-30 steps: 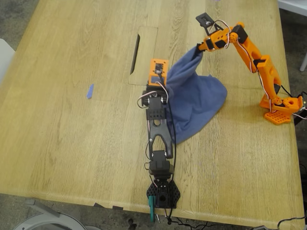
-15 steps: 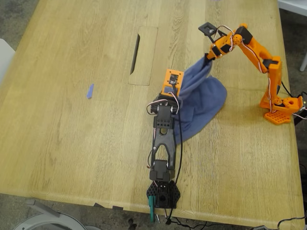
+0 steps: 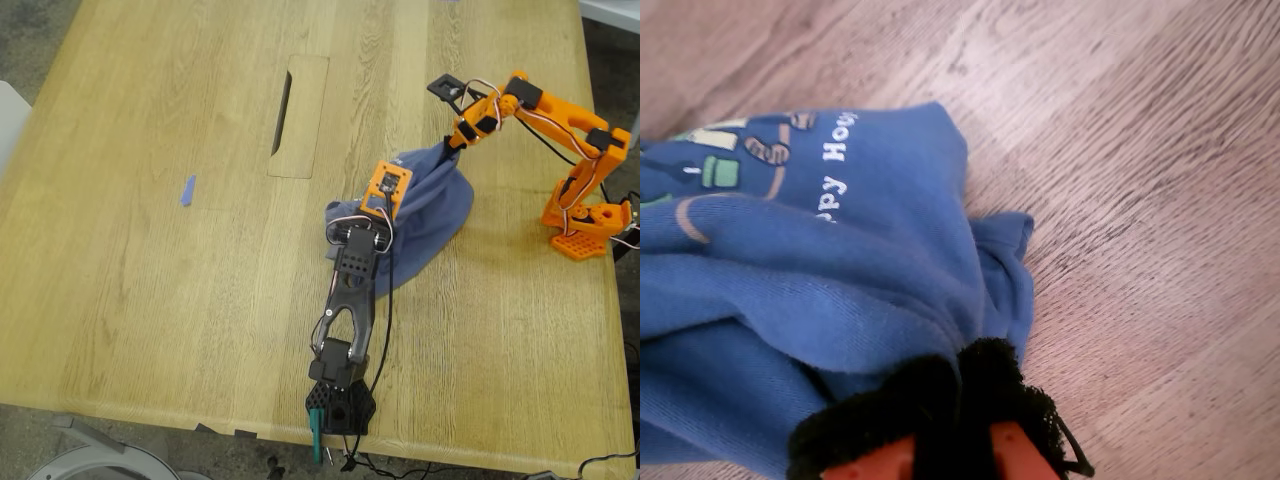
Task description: Fold a T-shirt
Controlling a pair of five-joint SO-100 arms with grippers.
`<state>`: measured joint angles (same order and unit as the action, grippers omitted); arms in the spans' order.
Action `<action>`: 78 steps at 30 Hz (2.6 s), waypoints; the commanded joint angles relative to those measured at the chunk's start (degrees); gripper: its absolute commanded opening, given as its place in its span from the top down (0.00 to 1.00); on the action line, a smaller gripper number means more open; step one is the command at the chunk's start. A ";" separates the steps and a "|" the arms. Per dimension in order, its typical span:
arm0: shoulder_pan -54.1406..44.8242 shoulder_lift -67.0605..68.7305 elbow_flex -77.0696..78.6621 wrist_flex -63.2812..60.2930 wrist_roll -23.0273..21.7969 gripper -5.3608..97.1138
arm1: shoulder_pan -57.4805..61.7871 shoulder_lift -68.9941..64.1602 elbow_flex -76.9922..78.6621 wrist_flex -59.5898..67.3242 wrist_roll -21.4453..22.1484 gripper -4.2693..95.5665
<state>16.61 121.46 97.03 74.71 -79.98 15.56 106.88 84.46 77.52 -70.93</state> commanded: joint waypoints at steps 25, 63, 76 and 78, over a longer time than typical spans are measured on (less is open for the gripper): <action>19.25 21.62 23.20 -6.86 -0.88 0.95 | -5.80 24.43 27.86 0.44 -0.62 0.96; 20.92 33.49 56.51 -27.95 -2.37 0.95 | -10.46 41.04 62.23 -15.73 -2.72 0.96; 22.50 44.03 65.74 -35.07 -6.06 0.95 | -13.10 43.51 64.86 -12.39 -1.76 0.96; 21.53 44.82 66.45 -36.47 -6.77 0.95 | -13.10 43.51 65.57 -13.97 -1.67 0.96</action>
<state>38.76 164.09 163.92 41.04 -85.34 2.99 149.50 149.85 64.69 -73.04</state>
